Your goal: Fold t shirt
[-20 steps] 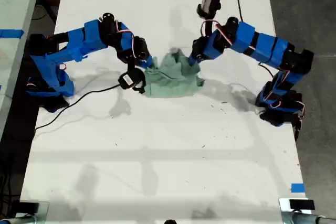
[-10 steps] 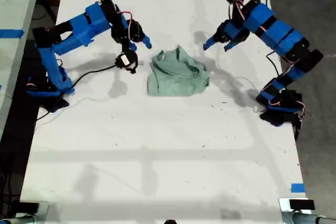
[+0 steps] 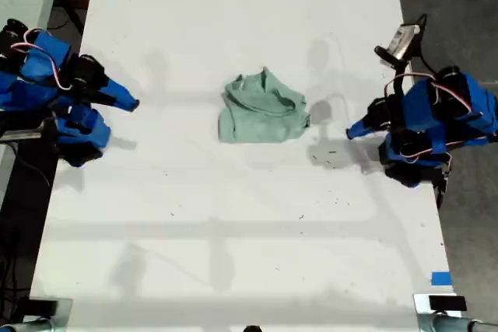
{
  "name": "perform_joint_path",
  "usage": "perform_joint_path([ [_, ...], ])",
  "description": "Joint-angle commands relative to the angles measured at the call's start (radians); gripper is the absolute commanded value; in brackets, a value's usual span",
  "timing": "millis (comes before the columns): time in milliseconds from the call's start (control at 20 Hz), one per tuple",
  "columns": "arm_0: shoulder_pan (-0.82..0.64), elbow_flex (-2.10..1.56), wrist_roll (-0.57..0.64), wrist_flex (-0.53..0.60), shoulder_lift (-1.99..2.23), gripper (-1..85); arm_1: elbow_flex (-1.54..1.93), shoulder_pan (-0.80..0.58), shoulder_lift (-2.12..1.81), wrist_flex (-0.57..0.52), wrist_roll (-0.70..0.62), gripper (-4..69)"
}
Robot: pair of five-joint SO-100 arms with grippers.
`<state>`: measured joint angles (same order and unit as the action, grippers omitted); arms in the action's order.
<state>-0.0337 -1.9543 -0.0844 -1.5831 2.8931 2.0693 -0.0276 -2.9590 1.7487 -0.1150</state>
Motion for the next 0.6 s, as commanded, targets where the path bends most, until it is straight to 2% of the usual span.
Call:
perform_joint_path([
  [0, 0.077, -0.391, -0.081, 0.1, 0.324, -0.3, 0.33, 0.083, -0.276, -0.087, 0.069, -0.2],
  [50, 0.115, -0.5, -0.084, 0.149, 0.431, -0.4, 0.446, 0.106, -0.414, -0.081, 0.087, -0.2],
  [100, 0.149, -0.489, -0.106, 0.144, 0.414, -0.4, 0.558, 0.133, -0.551, -0.077, 0.094, -0.2],
  [200, 0.221, -0.495, -0.141, 0.153, 0.382, -0.4, 0.635, 0.204, -0.506, -0.17, 0.095, -0.3],
  [300, 0.325, -0.5, -0.268, 0.178, 0.324, -0.4, 0.713, 0.225, -0.54, -0.206, 0.095, -0.3],
  [350, 0.354, -0.523, -0.295, 0.224, 0.298, -0.4, 0.742, 0.238, -0.54, -0.232, 0.103, -0.3],
  [450, 0.387, -0.749, -0.291, 0.468, 0.365, -0.4, 0.79, 0.238, -0.54, -0.238, 0.112, -0.3],
  [500, 0.376, -0.891, -0.281, 0.545, 0.462, -0.4, 0.811, 0.238, -0.54, -0.241, 0.115, -0.4],
  [550, 0.344, -1.019, -0.281, 0.54, 0.612, -0.4, 0.834, 0.238, -0.54, -0.244, 0.115, -0.4],
])
